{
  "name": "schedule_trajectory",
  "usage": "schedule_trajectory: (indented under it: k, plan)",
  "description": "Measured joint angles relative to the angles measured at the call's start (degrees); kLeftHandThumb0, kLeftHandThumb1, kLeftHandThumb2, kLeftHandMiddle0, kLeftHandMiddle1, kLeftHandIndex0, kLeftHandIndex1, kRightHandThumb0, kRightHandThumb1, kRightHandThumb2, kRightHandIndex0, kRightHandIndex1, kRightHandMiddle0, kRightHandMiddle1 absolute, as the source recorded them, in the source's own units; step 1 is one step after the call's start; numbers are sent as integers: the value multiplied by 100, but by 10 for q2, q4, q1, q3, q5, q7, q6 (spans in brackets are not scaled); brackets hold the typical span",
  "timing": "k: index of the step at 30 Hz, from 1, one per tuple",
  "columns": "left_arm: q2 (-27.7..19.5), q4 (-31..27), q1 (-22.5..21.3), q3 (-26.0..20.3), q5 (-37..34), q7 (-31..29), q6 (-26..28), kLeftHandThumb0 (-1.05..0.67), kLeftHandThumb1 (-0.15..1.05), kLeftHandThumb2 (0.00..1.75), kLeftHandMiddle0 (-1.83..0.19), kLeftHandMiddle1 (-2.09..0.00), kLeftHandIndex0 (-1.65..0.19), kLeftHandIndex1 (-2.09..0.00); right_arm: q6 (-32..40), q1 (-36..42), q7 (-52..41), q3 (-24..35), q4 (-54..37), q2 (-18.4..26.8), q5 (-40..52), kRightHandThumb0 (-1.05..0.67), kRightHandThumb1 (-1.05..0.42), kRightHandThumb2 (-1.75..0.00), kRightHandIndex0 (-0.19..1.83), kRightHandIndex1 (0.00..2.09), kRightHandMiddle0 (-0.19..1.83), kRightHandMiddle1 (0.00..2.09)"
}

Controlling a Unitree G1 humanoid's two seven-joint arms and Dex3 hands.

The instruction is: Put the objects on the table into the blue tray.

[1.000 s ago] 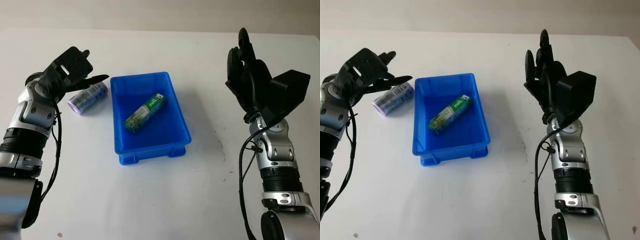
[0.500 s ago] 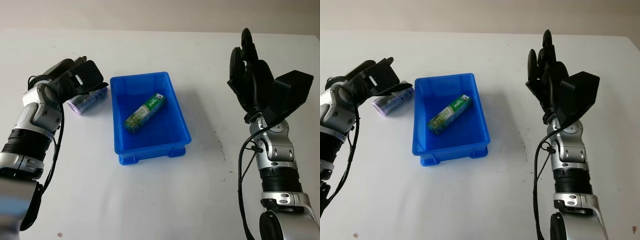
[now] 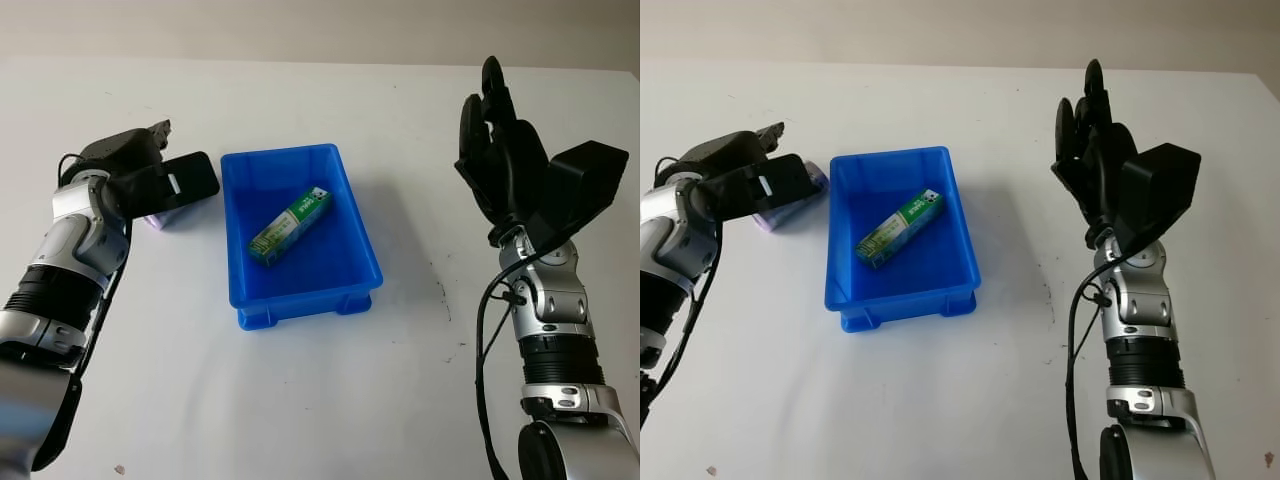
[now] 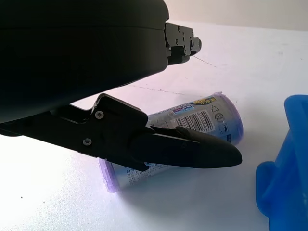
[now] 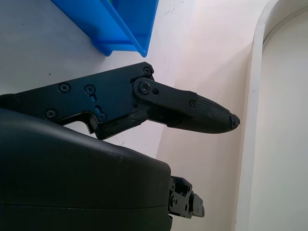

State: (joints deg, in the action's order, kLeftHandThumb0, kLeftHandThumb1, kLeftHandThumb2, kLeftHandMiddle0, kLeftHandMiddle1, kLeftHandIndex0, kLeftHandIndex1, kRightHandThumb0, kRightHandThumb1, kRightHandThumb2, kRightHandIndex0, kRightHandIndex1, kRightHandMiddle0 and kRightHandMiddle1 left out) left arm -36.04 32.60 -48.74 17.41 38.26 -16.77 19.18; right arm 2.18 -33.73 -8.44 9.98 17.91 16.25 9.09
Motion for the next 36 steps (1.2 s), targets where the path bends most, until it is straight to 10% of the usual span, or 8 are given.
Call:
schedule_trajectory:
  k: [5, 9, 16, 19, 23, 29, 36]
  plan:
    - [-14, -2, 1, 10, 18, -24, 1, -78, 105, 12, -18, -22, -16, -20, 0, 1, 1, 4, -1, 0, 1, -67, -105, -67, -19, 0, -19, 0]
    - [-16, -11, 9, 10, 17, -39, 11, -77, 105, 7, 9, -140, 6, -98, 0, 1, 1, 5, -1, 0, 1, -68, -105, -66, -19, 0, -19, 0]
    - [-16, -19, 10, 17, 32, -63, 39, -76, 103, 5, 10, -138, 6, -99, 0, 1, 6, 10, -3, 0, 4, -66, -105, -66, -19, 0, -19, 0]
    - [-14, -24, 8, 45, 76, -60, 66, -75, 102, 5, 3, -185, 6, -121, 3, 1, 8, 10, -12, 0, 3, -65, -105, -68, -19, 0, -19, 0]
    - [-4, -26, 2, 71, 118, -60, 91, -68, 104, 6, -47, -197, -4, -145, 9, 2, 8, 13, -23, 0, 5, -64, -105, -68, -19, 0, -19, 0]
    - [8, -26, 2, 76, 130, -48, 92, -60, 105, 16, -41, -193, -18, -28, 20, 3, 8, 17, -25, 0, 5, -65, -105, -68, -19, 0, -19, 0]
    - [9, -26, 18, 76, 131, 5, 72, -42, 105, 21, -35, -209, -18, -48, 20, 4, 3, 18, -26, 0, 7, -65, -105, -67, -19, 0, -19, 0]
